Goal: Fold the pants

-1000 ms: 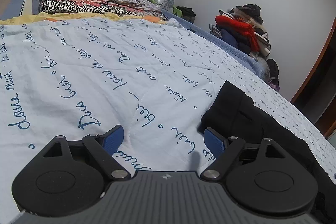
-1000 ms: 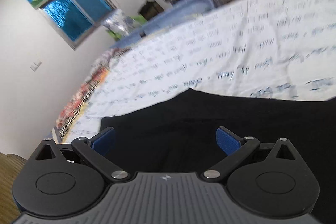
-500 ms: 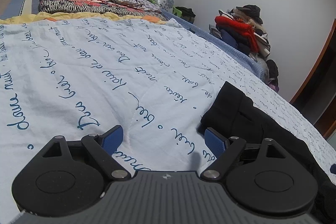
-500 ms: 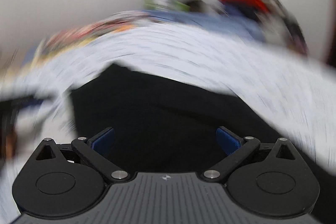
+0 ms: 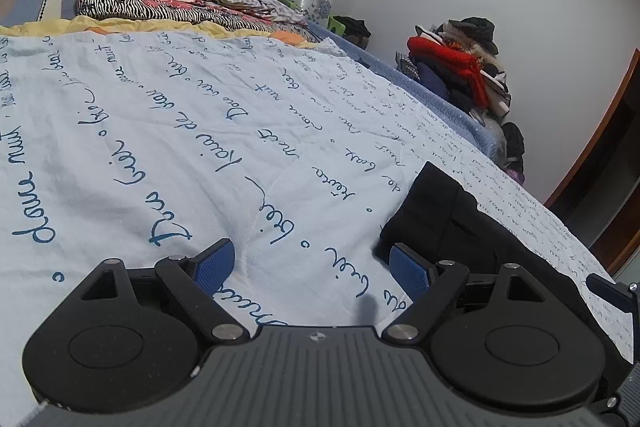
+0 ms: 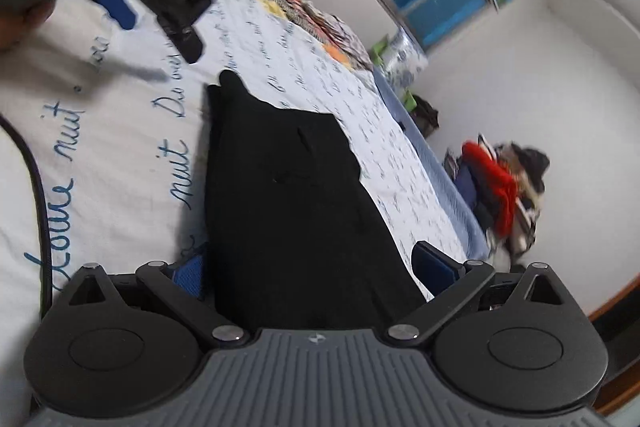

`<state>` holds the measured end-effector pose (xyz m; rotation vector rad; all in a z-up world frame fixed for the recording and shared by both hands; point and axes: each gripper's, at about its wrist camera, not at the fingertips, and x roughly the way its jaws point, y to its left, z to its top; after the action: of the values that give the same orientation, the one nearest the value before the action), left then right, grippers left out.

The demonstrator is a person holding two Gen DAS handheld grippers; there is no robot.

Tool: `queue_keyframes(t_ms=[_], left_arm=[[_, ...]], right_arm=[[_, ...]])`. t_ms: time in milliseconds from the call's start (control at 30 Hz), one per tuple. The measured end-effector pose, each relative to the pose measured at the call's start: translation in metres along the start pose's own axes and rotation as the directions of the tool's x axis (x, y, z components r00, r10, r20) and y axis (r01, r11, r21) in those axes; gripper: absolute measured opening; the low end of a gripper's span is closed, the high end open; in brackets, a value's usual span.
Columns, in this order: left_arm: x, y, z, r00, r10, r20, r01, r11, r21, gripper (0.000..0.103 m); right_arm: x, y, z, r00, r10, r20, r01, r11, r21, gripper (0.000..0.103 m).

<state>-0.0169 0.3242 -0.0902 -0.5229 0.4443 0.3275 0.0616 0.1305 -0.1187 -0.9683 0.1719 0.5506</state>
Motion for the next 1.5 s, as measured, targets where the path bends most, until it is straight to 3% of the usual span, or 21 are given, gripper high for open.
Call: queue_keyframes(t_ms=[167,233,300,433,500,600,733,800,867,933,1033,1133,1200,1267,1300,1400,1500], left_arm=[[-0.001,0.001,0.000,1.000,-0.004,0.001,0.004,1.000,-0.005,0.087],[-0.001,0.001,0.000,1.000,-0.004,0.001,0.004,1.000,-0.005,0.087],[-0.001,0.001,0.000,1.000,-0.004,0.001,0.004,1.000,-0.006,0.087],[-0.001,0.001,0.001,1.000,-0.002,-0.006,0.002,1.000,-0.006,0.087],[0.001,0.000,0.007,0.999,-0.014,-0.038,0.014,1.000,-0.004,0.090],[0.004,0.002,0.023,0.989,-0.087,-0.121,0.080,0.995,-0.060,0.090],[0.018,0.005,0.039,0.958,-0.176,-0.225,0.137,0.974,-0.178,0.092],[0.029,-0.001,0.042,0.944,-0.179,-0.275,0.134,0.975,-0.177,0.094],[0.042,-0.006,0.043,0.919,-0.224,-0.324,0.166,0.966,-0.198,0.097],[0.052,-0.011,0.045,0.906,-0.261,-0.332,0.189,0.954,-0.233,0.098],[0.067,-0.020,0.048,0.874,-0.334,-0.352,0.220,0.919,-0.327,0.097],[0.072,-0.035,0.045,0.810,-0.458,-0.366,0.302,0.860,-0.411,0.098],[0.078,-0.044,0.039,0.778,-0.492,-0.390,0.314,0.843,-0.436,0.098],[0.090,-0.041,0.028,0.754,-0.524,-0.397,0.295,0.809,-0.508,0.098],[0.097,-0.038,0.024,0.748,-0.531,-0.398,0.278,0.795,-0.538,0.098],[0.108,-0.031,0.021,0.757,-0.541,-0.366,0.240,0.751,-0.614,0.098],[0.106,-0.026,0.017,0.749,-0.573,-0.332,0.248,0.707,-0.662,0.099]], right_arm=[[-0.001,0.001,0.002,0.999,0.007,0.037,-0.006,1.000,-0.027,0.096],[0.000,0.001,0.003,0.998,0.054,0.026,-0.053,0.998,-0.021,0.080],[0.005,0.006,0.004,0.992,0.127,0.018,-0.126,0.991,-0.034,0.036],[0.009,0.029,0.006,0.994,0.104,0.026,-0.100,0.987,-0.126,0.020],[0.009,0.032,0.006,0.995,0.094,0.033,-0.088,0.986,-0.144,0.017],[0.006,0.029,0.006,0.996,0.073,0.054,-0.065,0.988,-0.142,0.014],[-0.007,0.011,0.006,0.990,-0.039,0.137,0.042,0.999,-0.024,0.013],[-0.012,-0.003,0.007,0.987,-0.055,0.152,0.044,0.996,0.072,0.012],[-0.014,-0.009,0.007,0.988,-0.045,0.151,0.027,0.993,0.119,0.012],[-0.014,-0.014,0.007,0.988,-0.027,0.154,0.002,0.987,0.160,0.012],[-0.013,-0.015,0.006,0.987,-0.024,0.158,-0.003,0.986,0.168,0.012],[-0.014,-0.021,0.006,0.986,-0.029,0.166,-0.004,0.981,0.196,0.012],[-0.017,-0.023,0.005,0.985,-0.037,0.171,0.000,0.977,0.214,0.012],[-0.017,-0.027,0.004,0.985,-0.037,0.171,-0.004,0.972,0.236,0.012],[-0.017,-0.028,0.004,0.984,-0.036,0.172,-0.007,0.971,0.241,0.012],[-0.018,-0.031,0.003,0.983,-0.028,0.180,-0.019,0.966,0.256,0.012],[-0.016,-0.037,0.001,0.983,-0.032,0.179,-0.023,0.955,0.296,0.012]])
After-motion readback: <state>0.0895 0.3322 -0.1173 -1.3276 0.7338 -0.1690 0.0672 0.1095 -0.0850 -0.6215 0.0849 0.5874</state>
